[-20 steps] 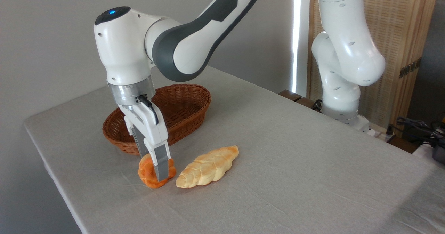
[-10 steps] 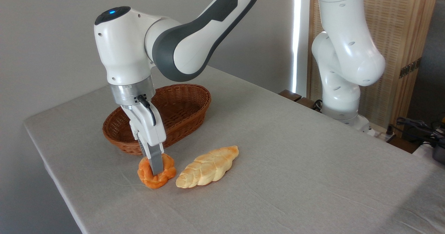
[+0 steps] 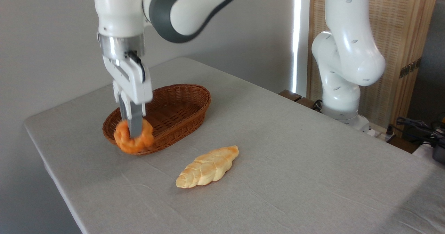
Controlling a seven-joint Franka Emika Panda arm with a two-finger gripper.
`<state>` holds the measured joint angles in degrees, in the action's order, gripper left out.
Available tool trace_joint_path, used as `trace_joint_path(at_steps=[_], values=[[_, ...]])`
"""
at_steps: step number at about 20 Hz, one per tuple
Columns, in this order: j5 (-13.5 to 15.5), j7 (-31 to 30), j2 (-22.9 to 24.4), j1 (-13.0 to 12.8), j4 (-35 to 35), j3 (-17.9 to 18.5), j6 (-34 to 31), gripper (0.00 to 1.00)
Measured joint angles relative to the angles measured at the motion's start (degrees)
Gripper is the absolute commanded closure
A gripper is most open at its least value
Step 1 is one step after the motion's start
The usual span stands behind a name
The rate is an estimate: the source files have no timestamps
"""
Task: Put bread into the basket
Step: 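Lower the roll into the basket and open the gripper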
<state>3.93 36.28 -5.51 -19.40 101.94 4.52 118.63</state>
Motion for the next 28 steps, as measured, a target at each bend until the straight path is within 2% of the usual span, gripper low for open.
trace_joint_path(at_steps=[1,2,3,4,8,12,19,23,28], values=[[0.03,-3.01,-0.01,-0.06,0.06,-2.03,0.0,0.65],[0.06,-5.28,-0.17,-0.15,0.14,-3.7,0.0,0.49],[0.08,-7.23,-0.42,-0.25,0.2,-5.32,0.0,0.02],[0.13,-8.9,-0.7,-0.31,0.28,-6.83,0.0,0.0],[0.15,-13.37,-3.05,-0.49,0.89,-11.26,-0.72,0.0],[0.15,-13.53,-5.19,-0.36,0.92,-11.49,-0.72,0.0],[0.15,-13.79,-4.46,-0.11,-0.55,-11.1,-0.76,0.0],[0.11,-13.57,-2.49,1.13,-5.38,-6.26,-4.09,0.0],[0.08,-7.56,-1.73,1.95,-6.09,1.44,-5.79,0.01]])
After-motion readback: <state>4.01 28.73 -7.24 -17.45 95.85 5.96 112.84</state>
